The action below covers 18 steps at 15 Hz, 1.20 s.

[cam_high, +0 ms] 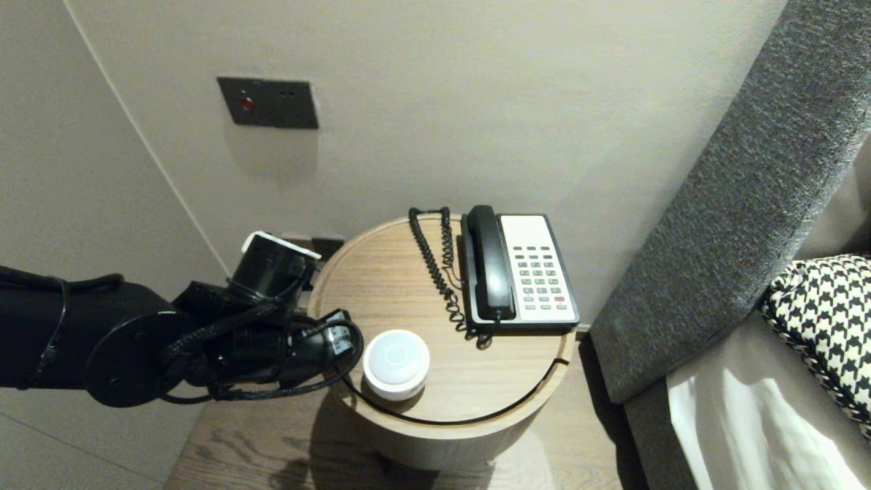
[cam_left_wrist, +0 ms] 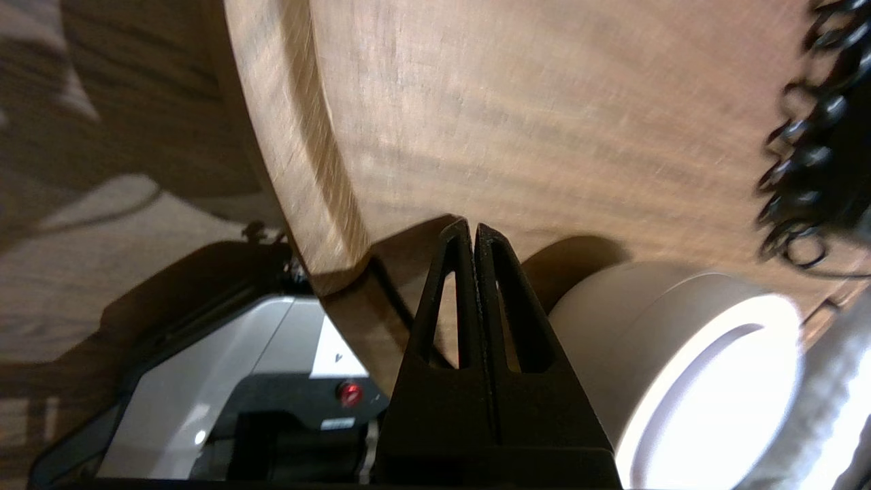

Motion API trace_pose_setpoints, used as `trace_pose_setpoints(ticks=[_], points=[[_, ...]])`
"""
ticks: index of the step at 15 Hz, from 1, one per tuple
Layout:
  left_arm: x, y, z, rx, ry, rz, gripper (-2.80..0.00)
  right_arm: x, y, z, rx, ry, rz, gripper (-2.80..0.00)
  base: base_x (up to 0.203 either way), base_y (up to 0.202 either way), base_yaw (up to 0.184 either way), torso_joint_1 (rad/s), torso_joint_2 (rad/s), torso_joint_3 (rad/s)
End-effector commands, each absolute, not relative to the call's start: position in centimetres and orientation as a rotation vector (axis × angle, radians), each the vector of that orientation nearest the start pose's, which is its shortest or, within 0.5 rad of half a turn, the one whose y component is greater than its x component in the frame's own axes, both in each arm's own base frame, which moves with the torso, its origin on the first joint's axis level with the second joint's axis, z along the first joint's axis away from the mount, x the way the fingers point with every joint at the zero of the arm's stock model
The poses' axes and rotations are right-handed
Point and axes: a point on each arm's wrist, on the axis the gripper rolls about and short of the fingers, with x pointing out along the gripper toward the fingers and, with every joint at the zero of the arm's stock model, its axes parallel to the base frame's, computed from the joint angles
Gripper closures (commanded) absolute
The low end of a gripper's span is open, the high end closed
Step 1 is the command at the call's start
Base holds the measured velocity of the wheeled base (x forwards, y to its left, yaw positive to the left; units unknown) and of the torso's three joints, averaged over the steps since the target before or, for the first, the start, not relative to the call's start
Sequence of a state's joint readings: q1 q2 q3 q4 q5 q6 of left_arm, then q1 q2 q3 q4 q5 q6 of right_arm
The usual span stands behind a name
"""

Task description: Open the nightstand drawer

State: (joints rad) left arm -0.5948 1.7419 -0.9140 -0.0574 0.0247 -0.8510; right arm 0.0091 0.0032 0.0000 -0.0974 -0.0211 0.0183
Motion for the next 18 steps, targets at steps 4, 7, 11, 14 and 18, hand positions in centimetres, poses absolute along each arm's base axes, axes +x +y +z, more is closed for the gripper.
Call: trace_pose_setpoints(ticks=[4, 7, 11, 14, 18], points=[[23.5, -16.8, 14.5, -0.533, 0.939, -0.204, 0.0, -2.0, -0.1, 7.4, 0.019, -0.054, -0.012, 0.0, 0.0, 0.0, 0.0, 0.0, 0.0, 0.0], [22.5, -16.6, 13.9, -0.515, 0.966, -0.204, 0.0, -2.0, -0.1, 7.4, 0.019, -0.055, -0.012, 0.0, 0.0, 0.0, 0.0, 0.0, 0.0, 0.0], [21.1, -15.6, 13.8, -0.509, 0.98, -0.208, 0.0, -2.0, -0.1, 7.4, 0.019, -0.055, -0.012, 0.0, 0.0, 0.0, 0.0, 0.0, 0.0, 0.0], [20.0, -14.8, 13.7, -0.503, 0.985, -0.209, 0.0, -2.0, -0.1, 7.4, 0.019, -0.055, -0.012, 0.0, 0.0, 0.0, 0.0, 0.0, 0.0, 0.0], [18.8, -14.0, 13.5, -0.512, 1.015, -0.238, 0.0, -2.0, -0.1, 7.4, 0.019, -0.055, -0.012, 0.0, 0.0, 0.0, 0.0, 0.0, 0.0, 0.0]])
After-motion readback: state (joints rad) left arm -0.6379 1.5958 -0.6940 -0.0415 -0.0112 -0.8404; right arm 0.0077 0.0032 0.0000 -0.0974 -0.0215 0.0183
